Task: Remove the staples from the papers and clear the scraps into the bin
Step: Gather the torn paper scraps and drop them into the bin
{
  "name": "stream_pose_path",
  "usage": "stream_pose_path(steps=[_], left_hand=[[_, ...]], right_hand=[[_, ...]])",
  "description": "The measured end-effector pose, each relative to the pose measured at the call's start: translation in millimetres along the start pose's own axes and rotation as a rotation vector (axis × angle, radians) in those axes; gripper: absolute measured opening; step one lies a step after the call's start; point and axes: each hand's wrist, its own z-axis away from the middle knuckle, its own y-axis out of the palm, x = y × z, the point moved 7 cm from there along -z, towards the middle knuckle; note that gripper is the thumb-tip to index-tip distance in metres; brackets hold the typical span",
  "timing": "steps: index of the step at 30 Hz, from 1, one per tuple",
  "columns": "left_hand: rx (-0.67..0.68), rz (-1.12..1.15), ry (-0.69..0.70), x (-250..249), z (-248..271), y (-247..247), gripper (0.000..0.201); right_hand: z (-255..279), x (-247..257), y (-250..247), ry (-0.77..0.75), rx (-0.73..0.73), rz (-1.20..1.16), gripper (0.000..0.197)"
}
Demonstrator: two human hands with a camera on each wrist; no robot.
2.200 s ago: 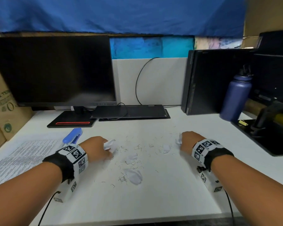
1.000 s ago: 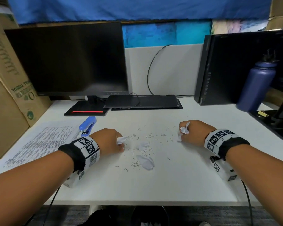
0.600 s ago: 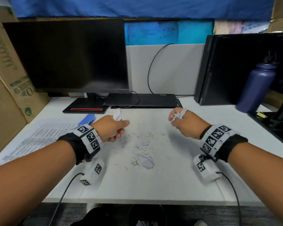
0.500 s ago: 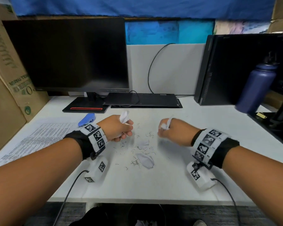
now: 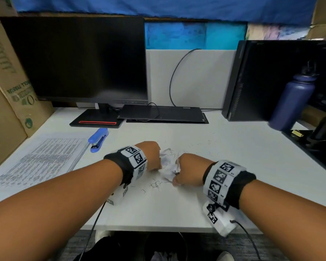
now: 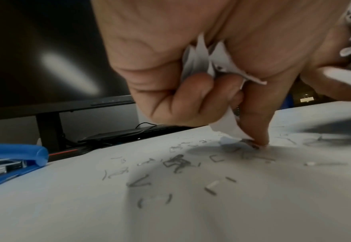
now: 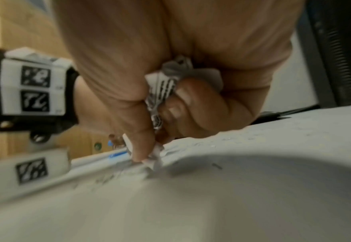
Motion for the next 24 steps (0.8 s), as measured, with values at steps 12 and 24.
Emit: stream_pose_path(steps=[12,24], left_hand=[[0.159,1.151,-0.055,50,56,-18,0.021],[0.646,1.241,0.123,-28,161,190,0.020]], right_hand=[[47,-45,-17,0.044,-0.059,-0.940,0.017],[93,-11,170,-0.216,0.657,-0.473,0.019]])
